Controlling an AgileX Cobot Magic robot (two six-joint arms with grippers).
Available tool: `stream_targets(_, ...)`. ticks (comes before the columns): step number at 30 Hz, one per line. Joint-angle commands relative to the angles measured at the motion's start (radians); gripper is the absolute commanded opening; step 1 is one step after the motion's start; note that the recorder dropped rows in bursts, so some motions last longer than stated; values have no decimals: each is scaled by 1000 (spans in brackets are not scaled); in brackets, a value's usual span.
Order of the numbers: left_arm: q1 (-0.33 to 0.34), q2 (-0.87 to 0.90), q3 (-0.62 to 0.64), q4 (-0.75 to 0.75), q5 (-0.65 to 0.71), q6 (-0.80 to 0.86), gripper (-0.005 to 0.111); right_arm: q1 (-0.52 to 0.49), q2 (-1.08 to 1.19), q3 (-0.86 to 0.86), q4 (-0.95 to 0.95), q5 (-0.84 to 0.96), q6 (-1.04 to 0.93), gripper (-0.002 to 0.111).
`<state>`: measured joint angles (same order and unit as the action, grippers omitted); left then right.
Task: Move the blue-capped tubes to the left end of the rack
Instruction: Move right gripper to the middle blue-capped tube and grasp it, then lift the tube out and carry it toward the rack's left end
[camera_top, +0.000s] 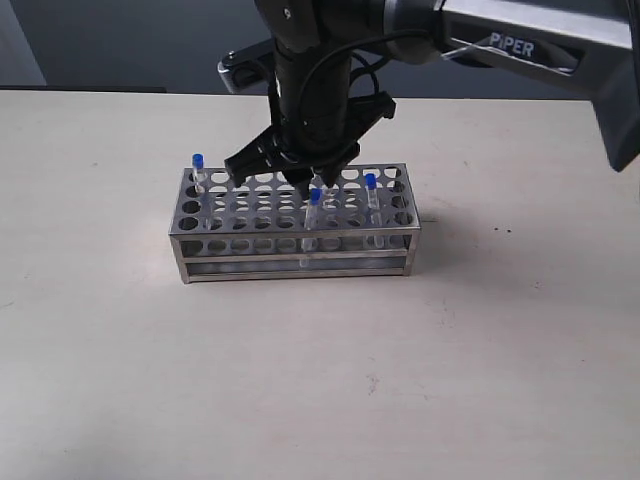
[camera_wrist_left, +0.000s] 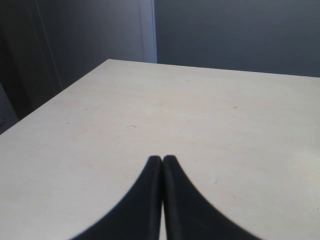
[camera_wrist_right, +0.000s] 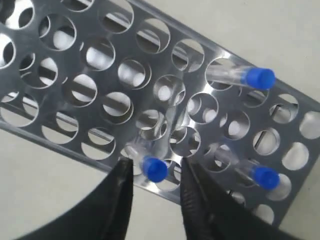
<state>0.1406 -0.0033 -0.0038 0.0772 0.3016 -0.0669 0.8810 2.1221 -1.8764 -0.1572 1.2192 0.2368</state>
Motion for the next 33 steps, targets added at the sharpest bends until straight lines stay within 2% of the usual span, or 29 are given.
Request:
stream_targets(1,-5,3,4,-5,-12,-2,0,-3,-18,26,-25,2,6,32)
stream_targets(10,-5,3,4,-5,-12,-2,0,-8,-12,58,4,-115,26,32)
stream_targets(19,-5,3,4,-5,-12,-2,0,-23,22,58,5,-98,28,32)
stream_targets(21,-5,3,4,-5,-12,-2,0,-23,25,58,9,-99,26,24)
stream_targets(23,-5,3,4,-5,-12,-2,0,-23,25,58,9,-99,26,5)
stream_targets(24,-5,3,4,-5,-12,-2,0,-23,25,58,9,-102,26,0)
stream_targets(33,-5,3,4,-5,-12,-2,0,-12,-48,56,1,-155,15,0)
